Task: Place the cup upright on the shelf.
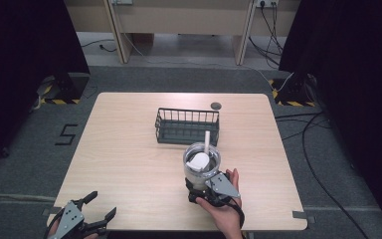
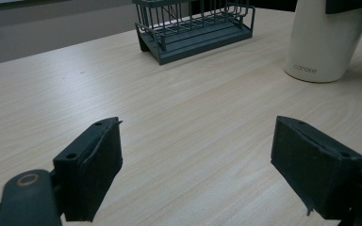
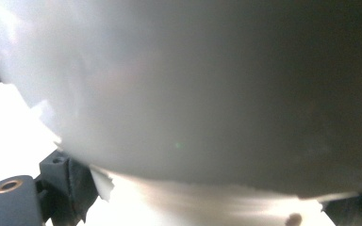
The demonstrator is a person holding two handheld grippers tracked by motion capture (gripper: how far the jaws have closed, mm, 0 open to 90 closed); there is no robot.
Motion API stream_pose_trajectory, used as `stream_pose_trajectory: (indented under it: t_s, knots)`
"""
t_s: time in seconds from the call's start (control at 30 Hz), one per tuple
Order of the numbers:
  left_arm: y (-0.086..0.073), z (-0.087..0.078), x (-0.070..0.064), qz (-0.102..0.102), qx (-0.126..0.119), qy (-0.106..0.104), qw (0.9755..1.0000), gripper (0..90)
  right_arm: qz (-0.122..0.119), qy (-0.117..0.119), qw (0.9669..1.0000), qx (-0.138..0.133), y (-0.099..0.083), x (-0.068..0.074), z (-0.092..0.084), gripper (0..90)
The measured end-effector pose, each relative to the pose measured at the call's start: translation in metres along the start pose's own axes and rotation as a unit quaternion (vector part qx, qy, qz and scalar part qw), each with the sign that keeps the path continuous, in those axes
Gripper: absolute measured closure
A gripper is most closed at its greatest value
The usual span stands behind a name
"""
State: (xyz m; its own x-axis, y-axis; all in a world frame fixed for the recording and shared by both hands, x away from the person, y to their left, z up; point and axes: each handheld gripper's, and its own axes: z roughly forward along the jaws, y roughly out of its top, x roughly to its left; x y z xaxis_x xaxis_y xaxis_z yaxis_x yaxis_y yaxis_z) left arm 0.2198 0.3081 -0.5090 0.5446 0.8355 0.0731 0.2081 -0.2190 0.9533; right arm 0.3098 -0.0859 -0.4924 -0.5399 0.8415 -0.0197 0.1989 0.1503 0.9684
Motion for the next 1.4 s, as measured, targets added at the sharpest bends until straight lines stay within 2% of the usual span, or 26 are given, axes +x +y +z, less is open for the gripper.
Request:
stream_pose_trajectory:
  t_s: [0.2, 0.63, 1.4]
  knots:
    - [0.000, 0.000, 0.001, -0.001, 0.000, 0.001, 1.0000, 16.2, 0.001, -0.003, 1.0000, -0.002, 0.004, -0.001, 0.001, 10.8]
    - [0.000, -0.001, 0.000, -0.002, -0.003, 0.001, 1.0000, 16.2, 0.003, -0.014, 0.9996, -0.026, 0.033, -0.009, 0.002, 10.7]
    - [0.000, -0.001, 0.001, -0.003, -0.004, 0.002, 1.0000, 16.2, 0.001, -0.029, 0.9987, -0.042, 0.073, -0.026, 0.024, 10.7]
